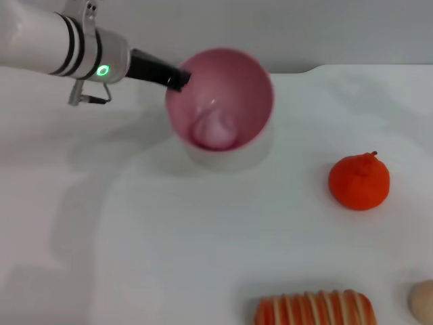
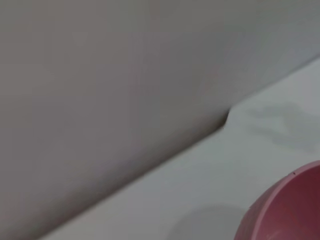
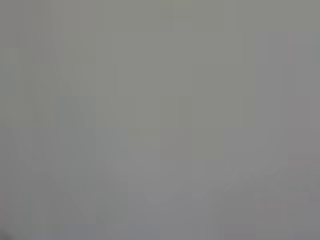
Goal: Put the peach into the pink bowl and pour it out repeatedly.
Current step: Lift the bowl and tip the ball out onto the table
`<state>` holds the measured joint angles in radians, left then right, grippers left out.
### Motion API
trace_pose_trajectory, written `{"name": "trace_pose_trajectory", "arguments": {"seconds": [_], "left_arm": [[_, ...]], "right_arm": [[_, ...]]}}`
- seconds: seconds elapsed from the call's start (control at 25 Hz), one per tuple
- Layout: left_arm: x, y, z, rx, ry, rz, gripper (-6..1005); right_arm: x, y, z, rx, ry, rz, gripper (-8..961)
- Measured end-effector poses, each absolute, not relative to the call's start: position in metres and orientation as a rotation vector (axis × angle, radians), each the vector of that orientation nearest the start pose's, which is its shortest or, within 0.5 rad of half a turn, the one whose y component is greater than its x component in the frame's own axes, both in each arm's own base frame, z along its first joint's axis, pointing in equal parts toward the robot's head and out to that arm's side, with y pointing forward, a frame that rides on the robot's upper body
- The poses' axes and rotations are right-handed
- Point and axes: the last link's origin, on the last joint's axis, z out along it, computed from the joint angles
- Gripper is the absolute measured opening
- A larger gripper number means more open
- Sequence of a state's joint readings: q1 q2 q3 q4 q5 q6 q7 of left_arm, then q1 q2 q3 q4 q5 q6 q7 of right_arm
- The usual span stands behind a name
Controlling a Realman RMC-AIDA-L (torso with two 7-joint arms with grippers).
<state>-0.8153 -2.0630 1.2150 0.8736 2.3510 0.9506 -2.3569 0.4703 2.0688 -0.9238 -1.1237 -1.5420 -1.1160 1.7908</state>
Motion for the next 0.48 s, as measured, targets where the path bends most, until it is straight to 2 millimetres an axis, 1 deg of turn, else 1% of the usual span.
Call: {"name": "trace_pose_trajectory", "arguments": {"seconds": [0.08,0.16,0.24,0.36,0.48], "left_arm": [[-0.159,0.452,-0.017,-2.408,-0.819,-0.156,46],[-0.158,0.452,-0.019,-2.394,-0.781,-0.233,46],[-0.154,0.45,-0.024,-2.39,-0.716,-0.319,46],[-0.148,0.444,-0.033,-2.391,-0.62,-0.407,46],[-0.145,0.438,-0.041,-2.371,-0.532,-0.468,46]], "right_arm": [[0.204,0.396,0.112,-2.073,0.623,1.053,419],[0.22,0.39,0.117,-2.01,0.622,1.08,419],[0.235,0.384,0.121,-1.958,0.628,1.085,419],[0.252,0.378,0.125,-1.908,0.652,1.073,419],[0.267,0.372,0.134,-1.853,0.675,1.063,420]]}}
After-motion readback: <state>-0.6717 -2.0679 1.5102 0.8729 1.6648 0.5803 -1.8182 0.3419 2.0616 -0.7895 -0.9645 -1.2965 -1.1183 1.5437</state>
